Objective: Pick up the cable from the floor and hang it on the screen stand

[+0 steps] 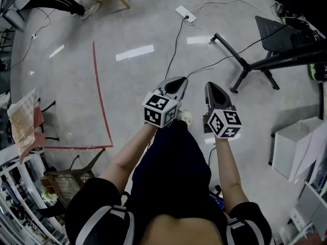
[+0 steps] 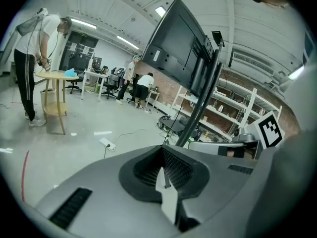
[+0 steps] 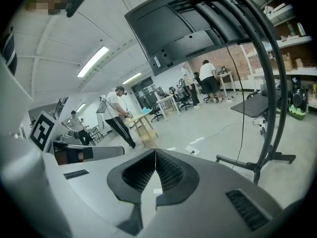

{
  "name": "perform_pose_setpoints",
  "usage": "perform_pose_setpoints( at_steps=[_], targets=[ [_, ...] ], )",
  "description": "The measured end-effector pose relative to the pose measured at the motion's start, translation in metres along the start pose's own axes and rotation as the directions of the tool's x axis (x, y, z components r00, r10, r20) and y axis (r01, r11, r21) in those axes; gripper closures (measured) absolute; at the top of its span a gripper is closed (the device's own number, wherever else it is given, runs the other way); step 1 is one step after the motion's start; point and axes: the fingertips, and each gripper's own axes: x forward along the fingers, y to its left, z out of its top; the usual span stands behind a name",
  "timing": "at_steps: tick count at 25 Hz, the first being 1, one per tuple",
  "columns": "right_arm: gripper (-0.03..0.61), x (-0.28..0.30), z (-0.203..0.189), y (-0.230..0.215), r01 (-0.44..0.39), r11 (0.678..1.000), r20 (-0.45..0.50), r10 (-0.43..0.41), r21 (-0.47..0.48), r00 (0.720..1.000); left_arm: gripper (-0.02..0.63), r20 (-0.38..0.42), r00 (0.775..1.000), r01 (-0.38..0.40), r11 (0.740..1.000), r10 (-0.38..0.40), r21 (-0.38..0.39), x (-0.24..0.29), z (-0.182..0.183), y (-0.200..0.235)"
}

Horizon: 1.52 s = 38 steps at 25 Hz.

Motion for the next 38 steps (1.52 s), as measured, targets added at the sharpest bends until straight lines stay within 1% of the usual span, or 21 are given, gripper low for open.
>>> perform_pose_setpoints(
  at_steps=[4,8,12,17,21,27,29,32,38],
  targets=[
    [0.557,0.024,-0.018,-0.008,0.010,1.000,-0.014,-0.010,-0.006,1.000,0.611,-0.025,0.999,0.025,1.000,-0.025,0.013,0.014,-0.016,0.020],
    [0.557,0.055,-0.037,-0.016,0.033,0.999,-0.012,-0.032,0.018,0.999,0.611,-0.042,0.999,0.029,0.999,-0.028,0.025,0.024,-0.034,0.046],
    [0.557,0.078,-0.058,-0.029,0.057,0.997,-0.012,-0.057,0.045,0.998,0.611,-0.055,0.998,0.036,0.999,-0.036,0.004,0.041,-0.059,0.062],
    [0.557,0.103,-0.092,-0.049,0.064,0.996,-0.022,-0.063,0.064,0.998,0.611,-0.076,0.995,0.058,0.998,-0.057,0.009,0.069,-0.096,0.077],
    [0.557,0.117,-0.127,-0.078,0.074,0.996,-0.062,-0.071,0.057,0.996,0.611,-0.093,0.994,0.057,0.998,-0.057,0.001,0.097,-0.126,0.086],
    [0.557,0.145,-0.183,-0.123,0.087,0.996,-0.101,-0.083,0.031,0.991,0.611,-0.131,0.989,0.070,0.997,-0.072,-0.015,0.138,-0.190,0.106],
    [0.557,0.157,-0.203,-0.131,0.072,0.997,-0.117,-0.071,0.008,0.991,0.611,-0.130,0.988,0.077,0.997,-0.079,-0.020,0.148,-0.209,0.117],
    [0.557,0.176,-0.235,-0.144,0.050,0.999,-0.150,-0.053,-0.019,0.987,0.611,-0.130,0.989,0.067,0.997,-0.070,-0.028,0.165,-0.235,0.140],
    [0.557,0.208,-0.303,-0.169,0.017,1.000,-0.222,-0.022,-0.026,0.975,0.611,-0.158,0.986,0.052,0.998,-0.057,-0.034,0.190,-0.292,0.180]
  ],
)
